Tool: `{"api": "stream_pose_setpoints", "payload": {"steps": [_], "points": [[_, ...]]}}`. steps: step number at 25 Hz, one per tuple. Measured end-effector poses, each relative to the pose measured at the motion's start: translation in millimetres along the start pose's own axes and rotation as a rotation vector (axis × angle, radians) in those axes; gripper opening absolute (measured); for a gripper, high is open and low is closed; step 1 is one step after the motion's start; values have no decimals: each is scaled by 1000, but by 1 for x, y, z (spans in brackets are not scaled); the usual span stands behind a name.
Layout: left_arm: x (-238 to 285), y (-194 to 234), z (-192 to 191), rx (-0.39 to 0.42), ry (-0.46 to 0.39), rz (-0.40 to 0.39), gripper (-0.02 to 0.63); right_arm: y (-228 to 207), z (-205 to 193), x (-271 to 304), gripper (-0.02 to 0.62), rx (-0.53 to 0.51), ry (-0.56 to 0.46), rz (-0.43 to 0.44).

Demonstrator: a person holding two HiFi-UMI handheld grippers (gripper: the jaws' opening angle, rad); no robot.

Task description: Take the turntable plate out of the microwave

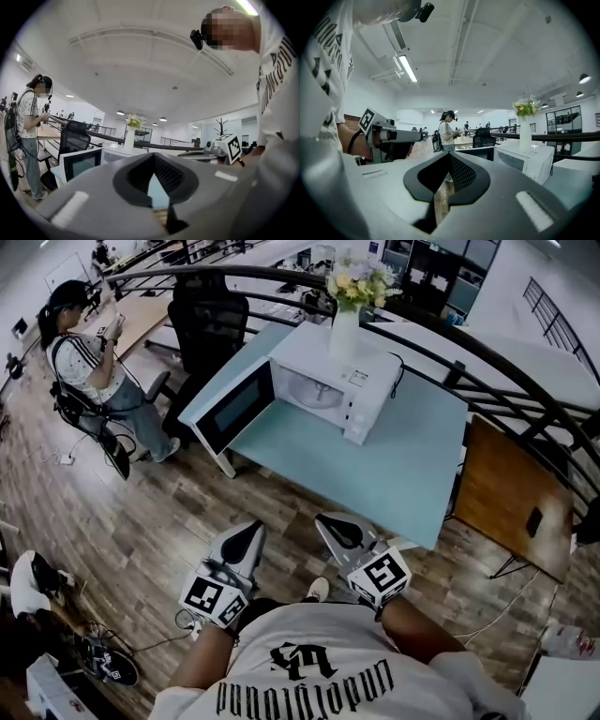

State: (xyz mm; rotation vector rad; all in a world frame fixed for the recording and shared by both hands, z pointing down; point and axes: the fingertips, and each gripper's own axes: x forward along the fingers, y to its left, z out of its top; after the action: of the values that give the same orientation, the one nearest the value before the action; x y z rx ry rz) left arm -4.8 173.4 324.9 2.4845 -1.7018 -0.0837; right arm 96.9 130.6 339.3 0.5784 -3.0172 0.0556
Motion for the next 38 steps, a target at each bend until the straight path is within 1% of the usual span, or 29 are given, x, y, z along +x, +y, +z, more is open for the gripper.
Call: {"api": "stream_pose_setpoints", "payload": {"steps": [3,7,11,16,19,23,27,34,38], "points": [[20,2,-2,-20,7,5,49,-22,-4,2,2,23,8,-2],[43,4,-2,14,24,-6,49,-43,-3,5,2,32,8,-14],[69,8,-4,24,31,-44,49,-58,-8,10,2,41,14,-31],[98,26,-1,8,29,-80,49,-79,-6,21,2,41,19,-70],[113,41,4,21,29,-104,49,-90,-6,35,1,48,31,-94],[133,71,5,29,40,-147,49,-105,-8,67,2,57,45,-124],[151,113,17,26,41,-173,49,-121,-3,109,2,67,47,-154],[166,187,30,13,52,-247,49,-148,5,181,0,94,39,-261],[171,218,36,38,54,-299,49,-157,6,215,2,112,34,-315]]}}
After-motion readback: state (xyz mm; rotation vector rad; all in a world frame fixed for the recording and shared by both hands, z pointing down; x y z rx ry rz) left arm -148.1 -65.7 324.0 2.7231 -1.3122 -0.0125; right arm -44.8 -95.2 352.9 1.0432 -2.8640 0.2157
